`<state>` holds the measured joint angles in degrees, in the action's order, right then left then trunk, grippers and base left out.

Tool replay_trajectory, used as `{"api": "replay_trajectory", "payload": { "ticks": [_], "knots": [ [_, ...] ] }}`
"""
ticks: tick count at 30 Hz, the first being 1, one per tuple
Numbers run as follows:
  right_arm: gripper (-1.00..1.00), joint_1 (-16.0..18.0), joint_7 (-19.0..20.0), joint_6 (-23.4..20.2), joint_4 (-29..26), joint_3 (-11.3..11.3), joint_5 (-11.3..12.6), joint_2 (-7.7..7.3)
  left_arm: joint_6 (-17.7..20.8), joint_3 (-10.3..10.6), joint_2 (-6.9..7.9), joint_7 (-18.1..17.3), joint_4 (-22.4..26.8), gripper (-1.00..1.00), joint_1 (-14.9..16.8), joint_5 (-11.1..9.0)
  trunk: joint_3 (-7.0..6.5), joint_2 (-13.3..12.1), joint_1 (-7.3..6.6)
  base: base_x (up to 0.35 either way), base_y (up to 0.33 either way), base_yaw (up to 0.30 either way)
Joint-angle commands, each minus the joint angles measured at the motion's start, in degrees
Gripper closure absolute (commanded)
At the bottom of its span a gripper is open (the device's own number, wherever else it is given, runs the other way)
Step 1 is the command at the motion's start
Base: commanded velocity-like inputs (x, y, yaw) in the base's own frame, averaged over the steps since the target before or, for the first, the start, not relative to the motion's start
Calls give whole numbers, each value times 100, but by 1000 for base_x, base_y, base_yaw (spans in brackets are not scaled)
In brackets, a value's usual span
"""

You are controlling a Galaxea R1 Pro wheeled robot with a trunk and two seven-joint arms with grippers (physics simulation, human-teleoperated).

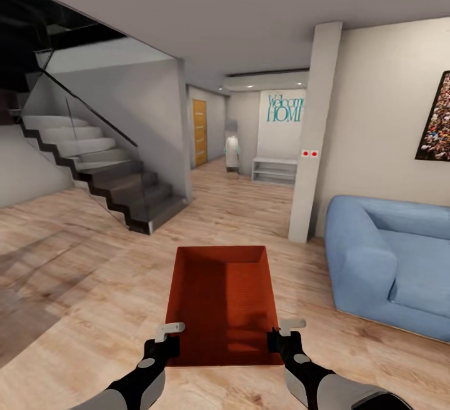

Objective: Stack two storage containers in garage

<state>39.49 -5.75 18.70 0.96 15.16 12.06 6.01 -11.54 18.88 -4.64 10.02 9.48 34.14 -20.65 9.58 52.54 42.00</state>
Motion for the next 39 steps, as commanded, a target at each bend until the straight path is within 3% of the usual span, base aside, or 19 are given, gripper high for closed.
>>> {"api": "replay_trajectory", "payload": {
  "ticks": [1,39],
  "knots": [
    [100,6,13,-1,7,-382,-72,5,-14,-130,60,61,18,100,5,27,8,6,4,321,0,-47],
    [100,6,4,2,9,-382,-72,5,-14,-130,86,61,18,100,5,26,8,6,4,321,0,-2]
  ]
}}
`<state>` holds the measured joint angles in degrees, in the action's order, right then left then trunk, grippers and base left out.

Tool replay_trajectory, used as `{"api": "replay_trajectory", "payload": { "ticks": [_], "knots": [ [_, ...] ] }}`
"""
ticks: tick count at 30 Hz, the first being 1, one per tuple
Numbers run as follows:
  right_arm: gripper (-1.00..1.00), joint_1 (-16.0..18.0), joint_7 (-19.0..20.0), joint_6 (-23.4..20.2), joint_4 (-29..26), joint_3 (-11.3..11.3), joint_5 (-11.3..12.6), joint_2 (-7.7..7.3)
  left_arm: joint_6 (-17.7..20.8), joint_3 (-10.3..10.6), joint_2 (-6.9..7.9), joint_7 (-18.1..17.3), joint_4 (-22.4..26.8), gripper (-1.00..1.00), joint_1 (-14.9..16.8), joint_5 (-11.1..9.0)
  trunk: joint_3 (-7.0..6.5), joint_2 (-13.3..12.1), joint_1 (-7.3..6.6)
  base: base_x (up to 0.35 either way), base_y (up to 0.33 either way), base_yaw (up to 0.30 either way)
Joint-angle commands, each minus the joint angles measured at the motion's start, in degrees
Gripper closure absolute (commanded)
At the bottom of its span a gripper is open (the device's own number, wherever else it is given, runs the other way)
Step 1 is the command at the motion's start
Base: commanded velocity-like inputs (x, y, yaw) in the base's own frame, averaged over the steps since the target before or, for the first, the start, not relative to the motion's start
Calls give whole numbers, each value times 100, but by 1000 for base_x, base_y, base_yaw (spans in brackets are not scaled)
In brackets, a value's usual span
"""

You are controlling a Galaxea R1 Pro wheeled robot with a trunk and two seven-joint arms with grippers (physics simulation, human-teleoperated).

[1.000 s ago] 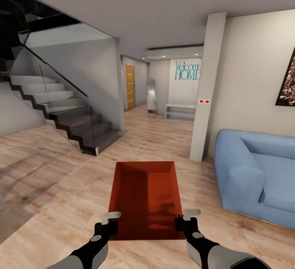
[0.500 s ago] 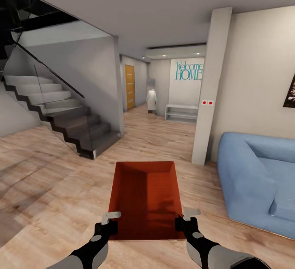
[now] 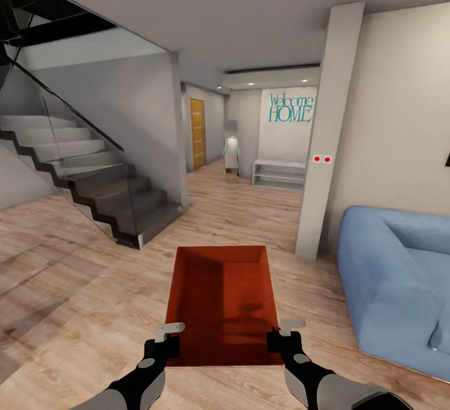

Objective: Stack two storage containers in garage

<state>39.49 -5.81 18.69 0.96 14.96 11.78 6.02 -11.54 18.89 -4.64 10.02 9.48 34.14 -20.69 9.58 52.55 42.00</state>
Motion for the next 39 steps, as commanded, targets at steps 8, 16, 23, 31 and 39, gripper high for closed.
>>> {"api": "replay_trajectory", "payload": {
  "ticks": [8,16,23,31,39],
  "knots": [
    [100,6,10,1,4,-362,-43,5,-15,-132,86,61,18,100,5,30,8,5,4,321,0,0],
    [100,6,10,3,8,-362,-44,4,-15,-132,86,61,18,100,5,30,8,5,4,321,0,0],
    [100,6,10,3,8,-362,-44,4,-15,-132,86,61,18,100,5,30,8,5,4,321,0,0],
    [100,6,10,3,7,-362,-44,4,-15,-132,86,61,18,100,5,30,8,5,4,321,0,0],
    [100,6,10,3,9,-362,-44,4,-15,-132,86,61,18,100,5,30,8,5,4,321,0,0]
  ]
}}
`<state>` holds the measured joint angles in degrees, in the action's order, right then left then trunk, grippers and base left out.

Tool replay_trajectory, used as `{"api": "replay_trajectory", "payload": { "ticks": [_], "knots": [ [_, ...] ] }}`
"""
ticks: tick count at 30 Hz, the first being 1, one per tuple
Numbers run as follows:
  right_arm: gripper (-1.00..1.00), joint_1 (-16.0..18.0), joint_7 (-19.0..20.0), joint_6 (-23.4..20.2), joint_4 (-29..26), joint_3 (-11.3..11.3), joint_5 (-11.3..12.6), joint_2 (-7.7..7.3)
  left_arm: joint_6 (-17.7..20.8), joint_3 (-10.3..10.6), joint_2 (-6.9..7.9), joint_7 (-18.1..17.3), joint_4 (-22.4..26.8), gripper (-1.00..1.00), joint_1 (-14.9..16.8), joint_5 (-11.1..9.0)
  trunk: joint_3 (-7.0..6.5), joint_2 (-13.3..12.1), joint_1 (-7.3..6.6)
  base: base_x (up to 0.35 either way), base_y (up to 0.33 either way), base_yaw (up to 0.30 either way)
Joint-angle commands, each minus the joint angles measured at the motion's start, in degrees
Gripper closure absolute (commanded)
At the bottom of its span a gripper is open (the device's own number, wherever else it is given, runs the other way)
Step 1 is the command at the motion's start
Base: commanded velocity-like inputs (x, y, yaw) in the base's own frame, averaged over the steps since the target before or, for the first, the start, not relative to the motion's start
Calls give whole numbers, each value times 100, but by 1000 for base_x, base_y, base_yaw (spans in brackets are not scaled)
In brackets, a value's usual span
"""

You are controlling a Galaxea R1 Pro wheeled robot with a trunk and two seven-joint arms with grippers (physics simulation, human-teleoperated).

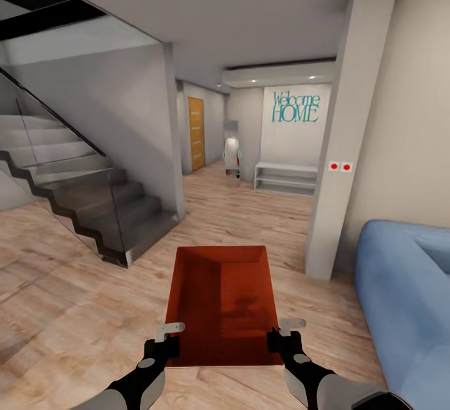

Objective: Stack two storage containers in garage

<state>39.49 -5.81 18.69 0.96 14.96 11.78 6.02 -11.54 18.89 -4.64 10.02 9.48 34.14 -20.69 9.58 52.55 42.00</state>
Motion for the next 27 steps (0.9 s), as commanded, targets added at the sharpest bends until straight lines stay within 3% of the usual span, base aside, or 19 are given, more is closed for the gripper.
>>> {"api": "replay_trajectory", "payload": {
  "ticks": [1,27],
  "knots": [
    [100,6,10,3,9,-362,-44,4,-15,-132,86,61,18,100,5,30,8,5,4,321,0,0],
    [100,6,10,3,8,-362,-44,4,-15,-132,86,61,18,100,5,30,8,5,4,321,0,0]
  ]
}}
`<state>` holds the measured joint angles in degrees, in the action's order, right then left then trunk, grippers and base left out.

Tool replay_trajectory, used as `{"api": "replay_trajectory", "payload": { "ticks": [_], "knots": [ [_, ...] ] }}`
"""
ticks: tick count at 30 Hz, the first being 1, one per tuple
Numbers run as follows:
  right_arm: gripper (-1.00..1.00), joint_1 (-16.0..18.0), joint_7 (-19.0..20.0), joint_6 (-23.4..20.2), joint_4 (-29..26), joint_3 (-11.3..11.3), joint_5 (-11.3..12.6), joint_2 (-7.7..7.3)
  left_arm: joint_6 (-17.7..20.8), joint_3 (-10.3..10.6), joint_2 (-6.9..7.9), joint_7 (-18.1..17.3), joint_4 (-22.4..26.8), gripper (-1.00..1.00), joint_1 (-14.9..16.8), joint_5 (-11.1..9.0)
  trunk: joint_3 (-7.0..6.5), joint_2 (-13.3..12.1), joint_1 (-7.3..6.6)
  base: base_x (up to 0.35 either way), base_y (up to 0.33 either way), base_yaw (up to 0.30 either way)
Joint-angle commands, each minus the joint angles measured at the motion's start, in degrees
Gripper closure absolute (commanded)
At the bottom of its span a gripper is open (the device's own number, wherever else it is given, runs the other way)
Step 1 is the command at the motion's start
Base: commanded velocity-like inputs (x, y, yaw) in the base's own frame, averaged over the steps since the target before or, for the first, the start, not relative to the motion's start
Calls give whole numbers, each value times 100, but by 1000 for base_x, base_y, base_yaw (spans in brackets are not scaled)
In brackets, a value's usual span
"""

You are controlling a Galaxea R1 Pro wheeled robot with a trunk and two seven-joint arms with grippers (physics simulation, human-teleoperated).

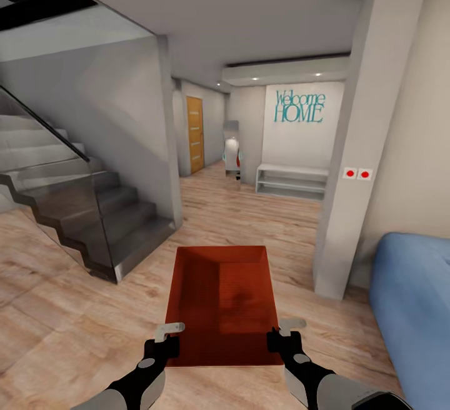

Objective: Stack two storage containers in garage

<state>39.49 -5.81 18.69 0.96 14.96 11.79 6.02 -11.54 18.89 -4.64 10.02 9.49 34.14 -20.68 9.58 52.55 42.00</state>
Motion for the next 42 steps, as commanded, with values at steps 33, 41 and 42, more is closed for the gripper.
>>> {"api": "replay_trajectory", "payload": {
  "ticks": [33,41,42],
  "knots": [
    [100,6,1,3,9,-363,-36,9,-15,-131,86,61,18,100,5,29,8,5,4,321,0,-66],
    [100,6,1,-5,9,-363,-36,13,-15,-131,86,61,18,100,5,29,8,5,4,321,0,0],
    [100,6,1,-4,8,-363,-36,13,-15,-131,86,61,18,100,5,29,8,5,4,321,0,0]
  ]
}}
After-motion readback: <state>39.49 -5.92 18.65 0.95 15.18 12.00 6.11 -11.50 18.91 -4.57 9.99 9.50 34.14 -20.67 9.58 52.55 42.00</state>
